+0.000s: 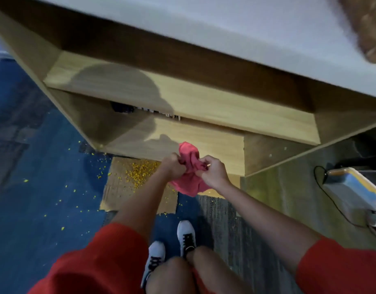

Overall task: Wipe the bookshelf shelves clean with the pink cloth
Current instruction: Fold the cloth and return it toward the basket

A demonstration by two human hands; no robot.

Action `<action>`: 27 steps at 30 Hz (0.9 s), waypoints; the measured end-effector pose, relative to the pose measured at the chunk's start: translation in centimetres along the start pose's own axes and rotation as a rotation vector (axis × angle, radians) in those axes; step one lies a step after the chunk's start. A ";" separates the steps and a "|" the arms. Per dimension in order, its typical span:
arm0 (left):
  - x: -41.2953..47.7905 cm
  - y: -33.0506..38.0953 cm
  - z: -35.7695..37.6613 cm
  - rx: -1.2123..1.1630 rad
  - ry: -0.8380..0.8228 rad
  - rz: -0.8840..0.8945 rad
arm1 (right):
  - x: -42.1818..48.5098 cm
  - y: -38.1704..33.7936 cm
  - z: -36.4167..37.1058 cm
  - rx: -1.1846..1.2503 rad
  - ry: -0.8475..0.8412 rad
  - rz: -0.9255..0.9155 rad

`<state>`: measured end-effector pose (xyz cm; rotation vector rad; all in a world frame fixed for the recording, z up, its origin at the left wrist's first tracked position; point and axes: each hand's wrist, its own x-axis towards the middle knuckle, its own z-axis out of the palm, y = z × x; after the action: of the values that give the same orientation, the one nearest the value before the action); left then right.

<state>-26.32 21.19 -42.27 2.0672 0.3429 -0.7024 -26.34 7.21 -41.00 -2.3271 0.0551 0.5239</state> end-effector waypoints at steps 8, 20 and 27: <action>-7.5 6.5 -4.7 0.056 -0.114 0.106 | -7.3 -7.2 -6.2 0.059 0.095 -0.053; -17.7 20.4 -11.2 0.130 -0.270 0.403 | -13.7 -14.9 -19.3 0.228 0.473 -0.262; -18.9 29.8 -11.3 -0.010 -0.113 0.631 | -14.0 -16.1 -28.6 0.336 0.715 -0.389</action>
<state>-23.02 14.35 -6.03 1.9566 -0.3617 -0.4206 -25.96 -2.03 -6.49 -2.0085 0.0233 -0.4859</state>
